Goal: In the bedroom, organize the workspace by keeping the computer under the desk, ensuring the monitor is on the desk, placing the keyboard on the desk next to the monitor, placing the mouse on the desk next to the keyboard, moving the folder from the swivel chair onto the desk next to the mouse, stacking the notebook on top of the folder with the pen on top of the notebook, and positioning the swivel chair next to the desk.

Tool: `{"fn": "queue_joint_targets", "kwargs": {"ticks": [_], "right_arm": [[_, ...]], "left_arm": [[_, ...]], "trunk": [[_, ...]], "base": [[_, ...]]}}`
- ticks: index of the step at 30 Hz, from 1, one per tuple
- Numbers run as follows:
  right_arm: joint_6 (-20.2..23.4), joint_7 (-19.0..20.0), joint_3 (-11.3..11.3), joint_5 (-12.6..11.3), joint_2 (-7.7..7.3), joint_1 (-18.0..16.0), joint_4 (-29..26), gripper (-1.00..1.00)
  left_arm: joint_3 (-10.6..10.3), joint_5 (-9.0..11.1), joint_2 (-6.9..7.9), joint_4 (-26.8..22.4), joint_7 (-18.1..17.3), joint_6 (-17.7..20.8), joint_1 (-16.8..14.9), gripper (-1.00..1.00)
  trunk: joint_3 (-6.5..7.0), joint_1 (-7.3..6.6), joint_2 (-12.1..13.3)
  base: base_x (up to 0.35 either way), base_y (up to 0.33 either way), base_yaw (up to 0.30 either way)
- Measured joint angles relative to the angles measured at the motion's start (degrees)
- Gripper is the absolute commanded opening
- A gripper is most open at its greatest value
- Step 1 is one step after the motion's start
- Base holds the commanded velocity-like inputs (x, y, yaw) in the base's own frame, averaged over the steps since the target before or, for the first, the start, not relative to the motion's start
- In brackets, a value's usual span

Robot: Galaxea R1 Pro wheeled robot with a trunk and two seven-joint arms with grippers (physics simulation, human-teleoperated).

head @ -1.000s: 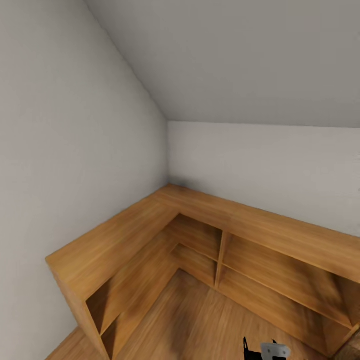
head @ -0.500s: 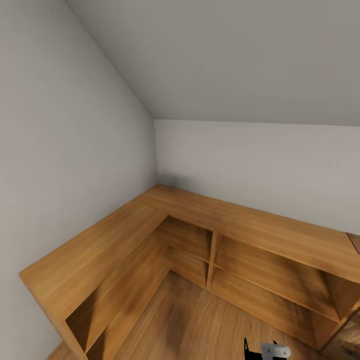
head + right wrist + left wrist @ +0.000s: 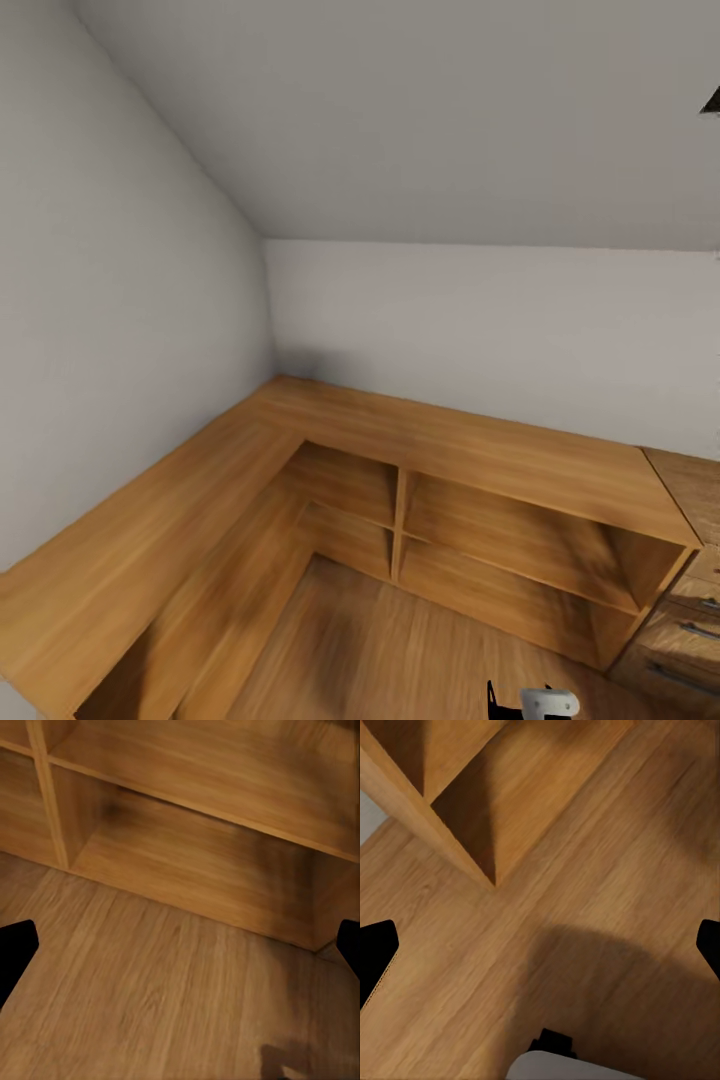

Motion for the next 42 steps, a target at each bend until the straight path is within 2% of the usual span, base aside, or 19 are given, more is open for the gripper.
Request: {"fn": "queue_joint_targets", "kwargs": {"ticks": [7, 42], "right_arm": [[0.0, 0.0, 0.0, 0.0, -0.05, 0.0, 0.0, 1.0], [0.1, 0.0, -0.3, -0.3, -0.04, 0.0, -0.1, 1.0]], "left_arm": [[0.0, 0.0, 0.02, 0.0, 0.0, 0.0, 0.0, 1.0], [0.0, 0.0, 0.0, 0.0, 0.0, -0.2, 0.0, 1.0]], "trunk": [[-0.08, 0.02, 0.0], [-0.58, 0.03, 0.0]], "base": [[0.139, 0.149, -0.267], [0.002, 0.002, -0.241]]}}
